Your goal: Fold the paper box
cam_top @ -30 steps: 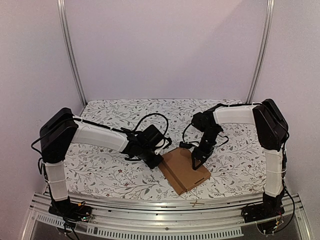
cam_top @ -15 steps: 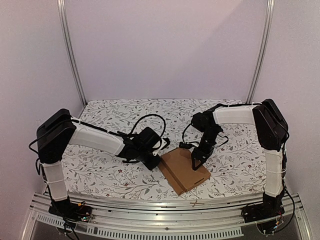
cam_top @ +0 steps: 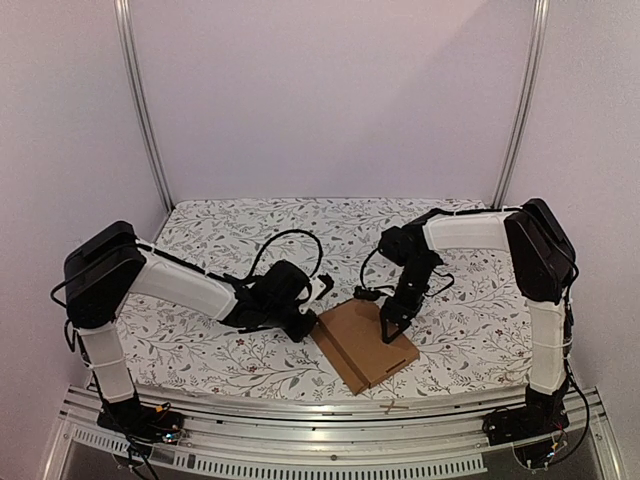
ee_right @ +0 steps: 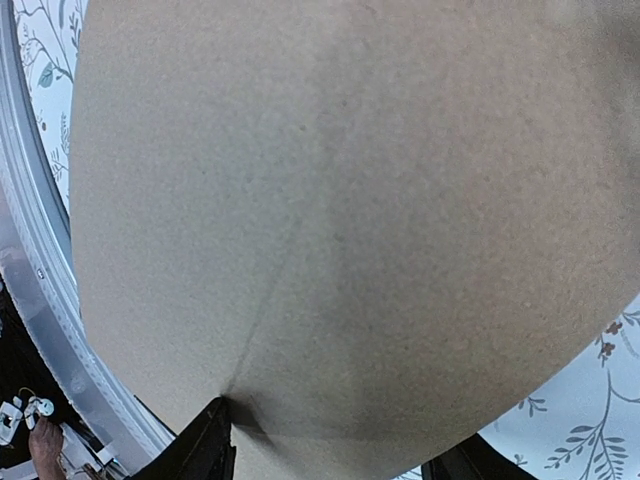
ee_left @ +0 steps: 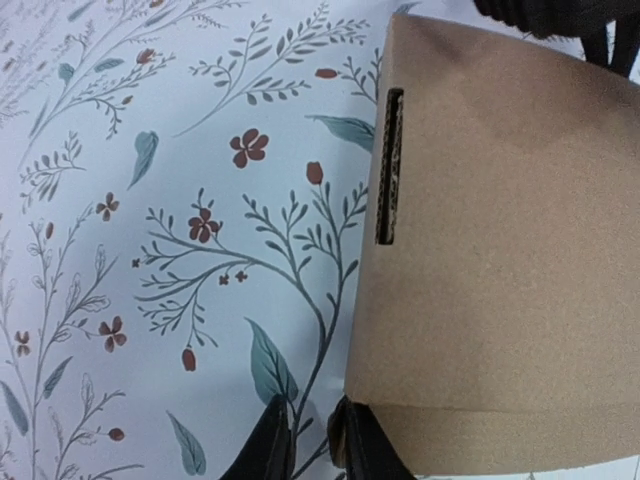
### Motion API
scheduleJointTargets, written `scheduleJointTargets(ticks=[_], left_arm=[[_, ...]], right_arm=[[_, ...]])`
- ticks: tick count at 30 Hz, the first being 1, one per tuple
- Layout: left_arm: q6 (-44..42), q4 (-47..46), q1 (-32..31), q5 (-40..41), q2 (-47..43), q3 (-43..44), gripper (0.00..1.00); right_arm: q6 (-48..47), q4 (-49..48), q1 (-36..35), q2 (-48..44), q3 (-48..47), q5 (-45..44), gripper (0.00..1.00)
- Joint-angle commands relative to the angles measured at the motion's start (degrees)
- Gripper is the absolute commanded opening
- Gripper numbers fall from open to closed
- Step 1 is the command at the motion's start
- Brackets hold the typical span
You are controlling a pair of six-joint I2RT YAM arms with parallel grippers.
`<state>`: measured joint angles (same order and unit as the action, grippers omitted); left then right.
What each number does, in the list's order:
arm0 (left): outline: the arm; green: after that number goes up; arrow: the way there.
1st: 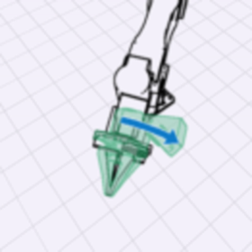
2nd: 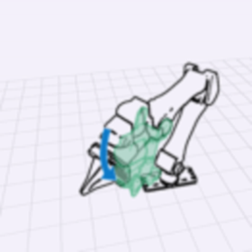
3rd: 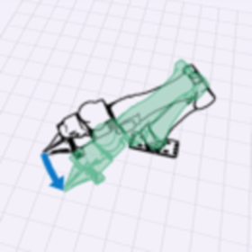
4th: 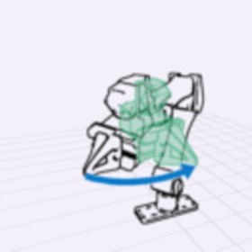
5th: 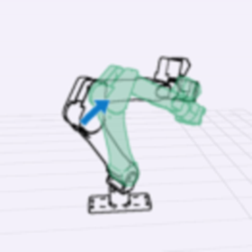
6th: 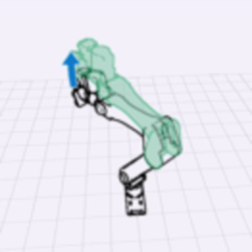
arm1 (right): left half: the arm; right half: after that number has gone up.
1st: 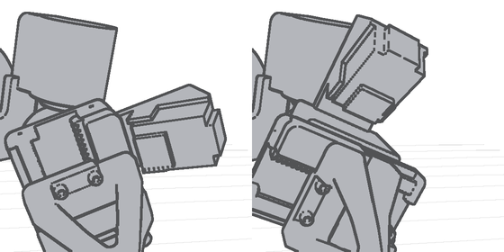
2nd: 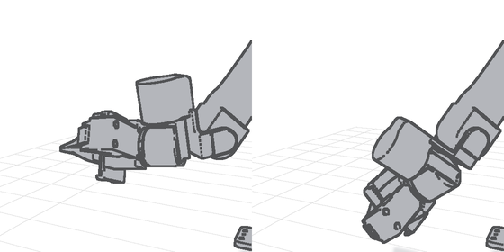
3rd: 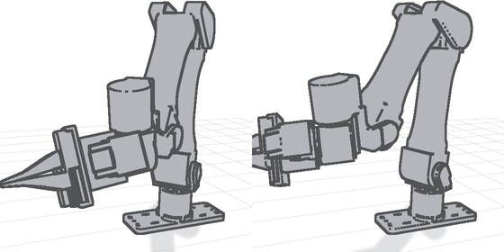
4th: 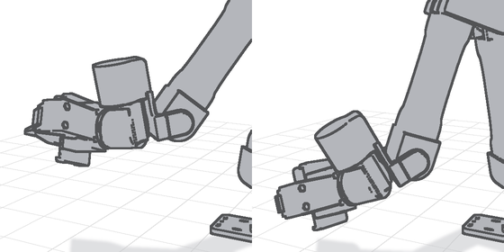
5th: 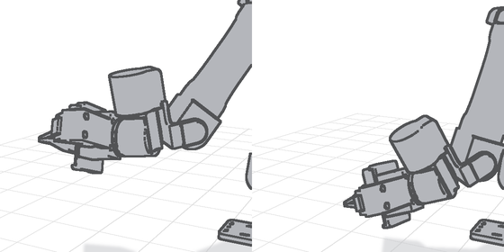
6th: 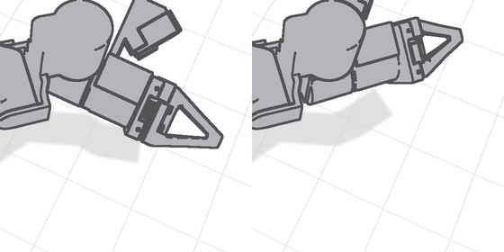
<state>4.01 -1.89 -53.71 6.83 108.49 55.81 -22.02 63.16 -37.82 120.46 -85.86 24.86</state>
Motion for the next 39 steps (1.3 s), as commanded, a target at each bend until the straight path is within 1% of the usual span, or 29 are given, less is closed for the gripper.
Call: scheduleJointTargets(ticks=[1, 4, 6, 7, 11, 15, 19, 25, 34, 39], left_arm=[[1.6, -11.7, 0.0, -0.1, -10.2, -7.0, 0.23], [3.1, -22.1, 0.1, 0.3, -17.2, -16.9, 0.30], [3.3, -25.9, 0.4, -0.1, -19.0, -20.0, 0.32], [3.2, -25.9, 0.5, -0.6, -18.7, -20.3, 0.32], [2.8, -24.4, 0.5, -3.0, -14.8, -19.6, 0.28], [3.6, -26.6, 0.5, -1.8, -11.2, -20.3, 0.20], [4.1, -28.6, 0.6, -2.5, -8.9, -20.6, 0.17], [3.6, -26.7, 0.8, -3.5, -7.0, -18.6, 0.09], [3.5, -24.5, 0.8, -3.3, -4.9, -17.0, 0.08], [3.5, -23.1, 1.2, -3.8, -3.5, -15.3, 0.04]], right_arm=[[-2.6, -0.7, -1.0, -0.3, -0.3, -1.5, 0.62], [-2.9, 0.1, 0.0, -1.3, -1.7, -0.5, 0.63], [-2.9, 0.3, 0.5, -1.7, -2.6, -0.7, 0.64], [-2.9, 0.3, 0.8, -1.6, -3.1, -0.7, 0.64], [-2.0, 1.1, 1.5, 0.1, -5.7, 0.9, 0.66], [-1.4, 1.7, 1.7, 2.3, -7.4, 2.4, 0.67], [-1.1, 1.7, 1.7, 3.3, -7.6, 2.7, 0.67], [-0.9, 1.6, 1.6, 3.7, -7.5, 3.1, 0.68], [-1.2, 1.5, 1.7, 3.8, -7.1, 3.5, 0.68], [-1.2, 1.5, 1.7, 3.9, -7.1, 3.8, 0.68]])
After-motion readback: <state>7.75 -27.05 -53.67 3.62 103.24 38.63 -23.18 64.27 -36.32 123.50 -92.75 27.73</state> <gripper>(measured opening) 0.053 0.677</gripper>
